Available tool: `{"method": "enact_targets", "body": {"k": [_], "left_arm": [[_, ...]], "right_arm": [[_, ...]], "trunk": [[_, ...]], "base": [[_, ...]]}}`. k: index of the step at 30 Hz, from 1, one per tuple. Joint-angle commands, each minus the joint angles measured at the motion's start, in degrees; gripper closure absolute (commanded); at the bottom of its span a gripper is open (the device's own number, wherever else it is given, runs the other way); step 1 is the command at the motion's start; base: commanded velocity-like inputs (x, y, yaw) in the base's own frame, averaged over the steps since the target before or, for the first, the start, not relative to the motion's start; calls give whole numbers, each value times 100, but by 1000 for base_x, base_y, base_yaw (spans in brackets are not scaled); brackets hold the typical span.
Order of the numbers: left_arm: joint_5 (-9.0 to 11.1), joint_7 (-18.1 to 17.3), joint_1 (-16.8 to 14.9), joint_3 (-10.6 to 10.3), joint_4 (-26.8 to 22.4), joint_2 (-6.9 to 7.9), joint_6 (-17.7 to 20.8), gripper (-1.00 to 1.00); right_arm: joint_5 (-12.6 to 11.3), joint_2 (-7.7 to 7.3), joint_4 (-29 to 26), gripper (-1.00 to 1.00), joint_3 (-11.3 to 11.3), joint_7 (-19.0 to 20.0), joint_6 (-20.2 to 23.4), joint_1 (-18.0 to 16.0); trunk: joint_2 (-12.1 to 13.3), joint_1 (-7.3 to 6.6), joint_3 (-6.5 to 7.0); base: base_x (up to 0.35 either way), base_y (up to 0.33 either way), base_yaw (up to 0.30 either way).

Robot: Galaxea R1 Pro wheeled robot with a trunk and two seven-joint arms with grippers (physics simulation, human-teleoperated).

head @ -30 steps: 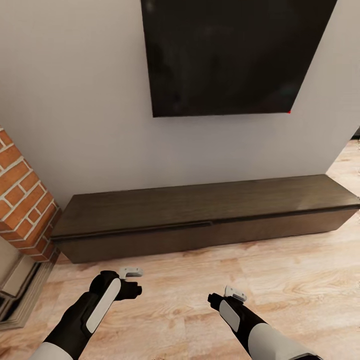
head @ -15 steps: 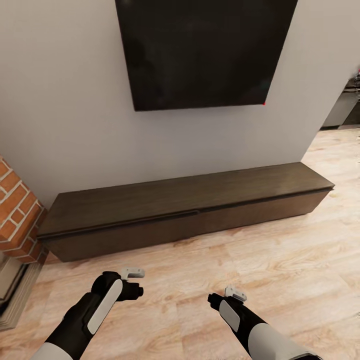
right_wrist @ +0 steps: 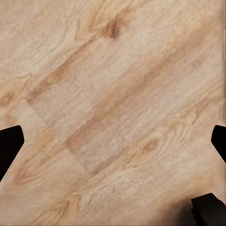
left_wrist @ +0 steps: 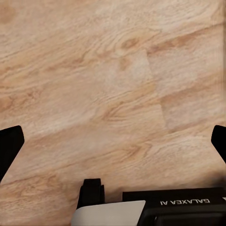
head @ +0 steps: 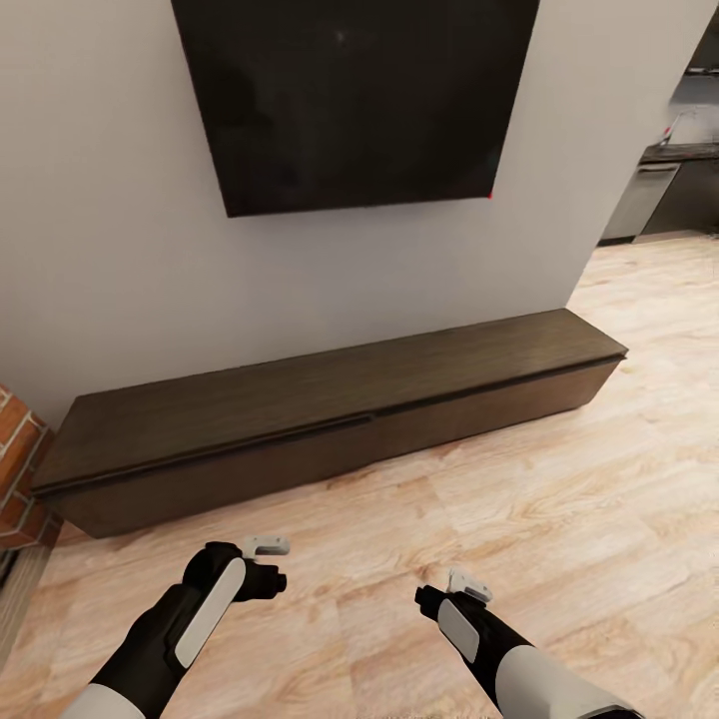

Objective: Place each of the two pumpkins and all three candles from the living room inside a cabinet in the living room (use any cabinet), then make sure every cabinet is closed, and position the cauldron so it is next to a table in the living room.

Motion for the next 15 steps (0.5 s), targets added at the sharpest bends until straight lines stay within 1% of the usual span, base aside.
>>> {"method": "enact_targets", "body": {"k": [1, 13, 15], "left_arm": [[61, 58, -2, -22, -7, 7, 9, -100], [61, 60, -2, -42, -7, 7, 9, -100], [61, 59, -2, -42, -7, 7, 9, -100]], "right_arm": [[-30, -2, -12, -100, 48, -42, 33, -2], [-30, -2, -8, -100, 42, -42, 33, -2], [-9, -2, 59, -100, 46, -42, 33, -2]], "trunk": [[-2, 0, -12], [-2, 0, -97], [-2, 0, -111]], "base": [[0, 0, -186], [0, 0, -186], [0, 0, -186]]}}
